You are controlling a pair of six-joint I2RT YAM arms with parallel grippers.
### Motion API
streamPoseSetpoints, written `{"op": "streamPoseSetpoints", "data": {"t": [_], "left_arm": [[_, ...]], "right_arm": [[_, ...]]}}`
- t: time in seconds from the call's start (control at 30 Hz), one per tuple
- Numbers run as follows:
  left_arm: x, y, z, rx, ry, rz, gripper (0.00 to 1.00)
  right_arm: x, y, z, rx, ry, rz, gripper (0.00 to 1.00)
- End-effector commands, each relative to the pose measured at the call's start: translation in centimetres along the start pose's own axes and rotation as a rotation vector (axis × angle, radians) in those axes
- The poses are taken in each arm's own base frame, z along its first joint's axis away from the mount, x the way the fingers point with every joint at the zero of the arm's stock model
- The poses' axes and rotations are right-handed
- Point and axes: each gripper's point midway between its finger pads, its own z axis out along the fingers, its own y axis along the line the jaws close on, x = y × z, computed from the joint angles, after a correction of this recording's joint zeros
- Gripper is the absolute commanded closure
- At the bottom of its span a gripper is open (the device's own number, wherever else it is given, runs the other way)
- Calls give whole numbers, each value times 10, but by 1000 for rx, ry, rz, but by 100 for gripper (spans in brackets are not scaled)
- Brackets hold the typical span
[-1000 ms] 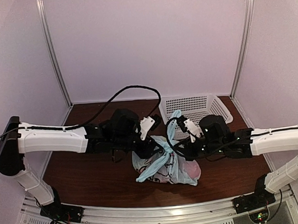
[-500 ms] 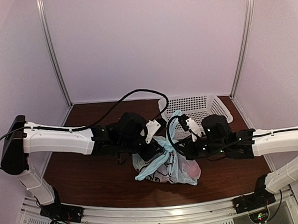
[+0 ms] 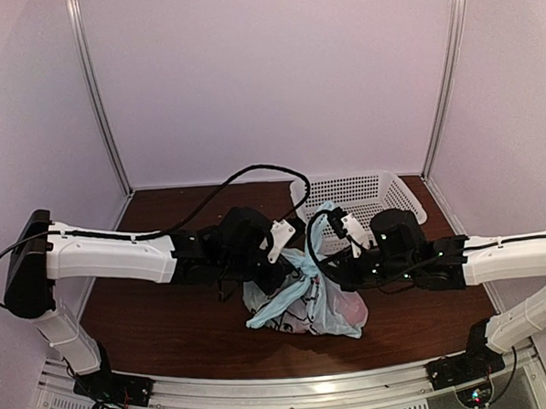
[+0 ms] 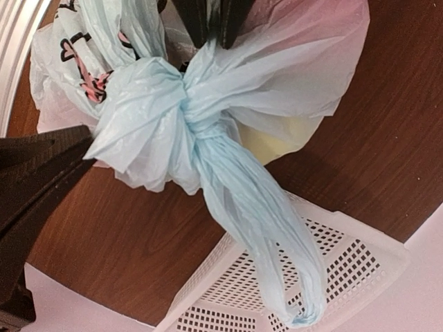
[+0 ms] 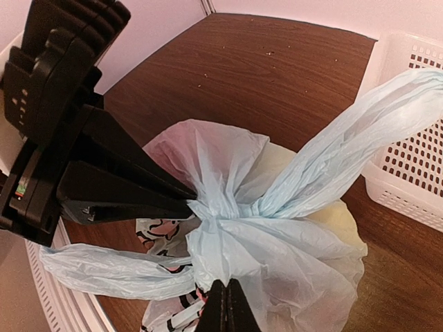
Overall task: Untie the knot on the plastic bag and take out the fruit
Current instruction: Untie the bag handles from the takeout bag.
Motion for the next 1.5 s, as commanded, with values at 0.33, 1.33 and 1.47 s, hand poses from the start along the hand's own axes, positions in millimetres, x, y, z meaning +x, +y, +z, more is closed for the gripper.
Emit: {"op": "streamPoseSetpoints", "data": {"t": [0.33, 1.33, 1.47], "left_arm": [[-23, 2, -8, -18, -84, -57, 100], [-9, 36, -47, -65, -170, -237, 100], [-24, 24, -52, 13, -229, -219, 100]], "right_arm": [[-7, -1, -10, 9, -57, 17, 100], [12, -14, -20, 46, -45, 69, 100], [-5, -4, -25, 11, -66, 59, 98]]}}
